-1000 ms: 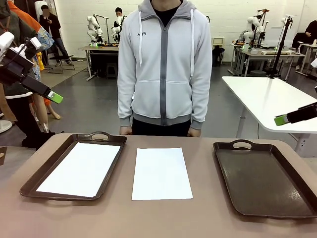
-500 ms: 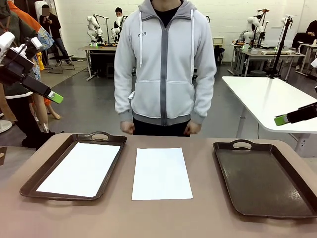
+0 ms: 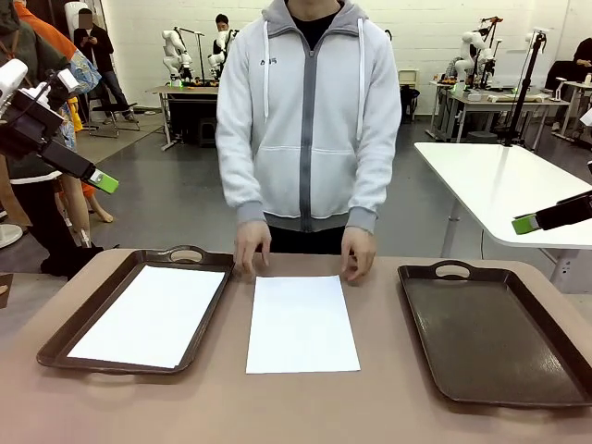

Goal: Sort the A4 documents.
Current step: Receive the A4 Paper.

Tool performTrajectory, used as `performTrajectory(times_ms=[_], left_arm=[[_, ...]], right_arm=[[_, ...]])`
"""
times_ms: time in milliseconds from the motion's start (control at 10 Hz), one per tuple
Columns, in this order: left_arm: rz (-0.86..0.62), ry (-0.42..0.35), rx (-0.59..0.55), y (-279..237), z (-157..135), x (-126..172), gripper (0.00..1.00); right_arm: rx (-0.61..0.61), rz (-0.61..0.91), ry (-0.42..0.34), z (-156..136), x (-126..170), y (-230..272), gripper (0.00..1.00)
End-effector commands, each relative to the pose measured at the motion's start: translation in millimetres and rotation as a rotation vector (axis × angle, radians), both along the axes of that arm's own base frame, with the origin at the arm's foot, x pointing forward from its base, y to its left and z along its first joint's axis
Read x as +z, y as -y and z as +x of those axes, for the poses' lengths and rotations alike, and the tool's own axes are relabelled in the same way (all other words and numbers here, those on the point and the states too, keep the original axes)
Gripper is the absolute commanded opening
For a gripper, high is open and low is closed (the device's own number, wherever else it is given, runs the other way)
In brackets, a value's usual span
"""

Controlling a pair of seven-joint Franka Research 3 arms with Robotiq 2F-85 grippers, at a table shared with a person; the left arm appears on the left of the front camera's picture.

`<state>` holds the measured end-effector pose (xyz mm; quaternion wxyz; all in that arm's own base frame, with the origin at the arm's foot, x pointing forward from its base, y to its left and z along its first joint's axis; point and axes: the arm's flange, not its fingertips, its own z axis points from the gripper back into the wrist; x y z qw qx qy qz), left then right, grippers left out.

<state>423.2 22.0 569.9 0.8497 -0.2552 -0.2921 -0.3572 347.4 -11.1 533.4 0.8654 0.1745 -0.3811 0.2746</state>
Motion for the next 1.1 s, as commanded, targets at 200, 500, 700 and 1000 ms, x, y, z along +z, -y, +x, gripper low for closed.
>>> performTrajectory(times_ms=[200, 500, 700, 1000], left_arm=[[0.006, 0.007, -0.002, 0.1, -0.1, 0.6, 1.00], [0.006, 0.007, -0.002, 0.1, -0.1, 0.6, 1.00], [0.006, 0.007, -0.002, 0.1, -0.1, 0.6, 1.00], [0.006, 0.007, -0.002, 0.1, -0.1, 0.6, 1.00]], right_arm=[[0.004, 0.007, -0.002, 1.3, -1.5, -0.6, 1.00], [0.004, 0.007, -0.002, 1.3, -1.5, -0.6, 1.00], [0.004, 0.007, -0.002, 1.3, -1.5, -0.6, 1.00], [0.004, 0.007, -0.002, 1.3, -1.5, -0.6, 1.00]])
